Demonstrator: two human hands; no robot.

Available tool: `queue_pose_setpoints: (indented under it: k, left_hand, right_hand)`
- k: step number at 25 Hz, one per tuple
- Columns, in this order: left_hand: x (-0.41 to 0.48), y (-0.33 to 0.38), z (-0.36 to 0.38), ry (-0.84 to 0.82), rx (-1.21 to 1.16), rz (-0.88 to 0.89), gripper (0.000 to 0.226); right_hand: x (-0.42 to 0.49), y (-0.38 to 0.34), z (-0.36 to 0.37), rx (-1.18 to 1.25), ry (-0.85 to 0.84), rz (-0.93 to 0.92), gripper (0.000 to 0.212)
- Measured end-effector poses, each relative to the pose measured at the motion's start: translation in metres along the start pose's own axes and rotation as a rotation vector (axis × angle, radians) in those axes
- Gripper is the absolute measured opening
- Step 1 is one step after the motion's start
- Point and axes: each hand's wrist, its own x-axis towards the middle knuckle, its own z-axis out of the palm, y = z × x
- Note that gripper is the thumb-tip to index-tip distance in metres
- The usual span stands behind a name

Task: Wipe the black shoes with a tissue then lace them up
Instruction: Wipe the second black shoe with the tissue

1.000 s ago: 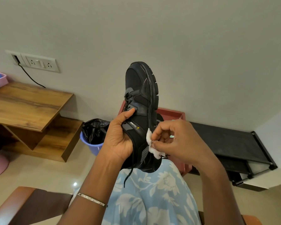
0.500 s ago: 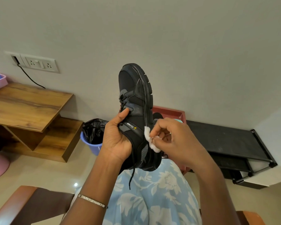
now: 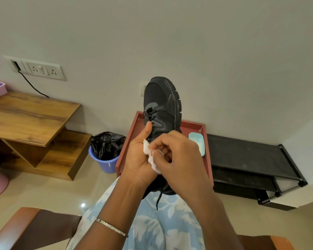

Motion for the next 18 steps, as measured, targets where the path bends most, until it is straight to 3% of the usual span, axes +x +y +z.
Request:
queue_pose_setpoints:
  k: [3, 6, 11, 16, 18]
  left_hand:
    - [0.002, -0.006, -0.007, -0.040, -0.094, -0.047, 0.034]
    - [0.001, 0.001, -0.003, -0.036, -0.043, -0.042, 0.033]
    - [0.008, 0.018, -0.010, 0.029, -0.055, 0.108, 0.054]
    - [0.012, 0.024, -0.016, -0.007, -0.137, 0.222, 0.049]
    - [0.010, 0.026, -0.018, -0.028, -0.136, 0.245, 0.046]
  right_hand:
    - [0.012, -0.002, 0.020, -0.041, 0.180, -0.057, 0.011]
    - [0.005, 0.002, 0.018, -0.047, 0.137, -0.088, 0.010]
    - [-0.016, 0.026, -0.012, 0.082, -0.030, -0.005, 0.018]
    - [-0.004, 0.041, 0.000, 0.122, 0.214, -0.014, 0.018]
    - [-0.007, 0.042, 0.000, 0.165, 0.176, -0.063, 0.017]
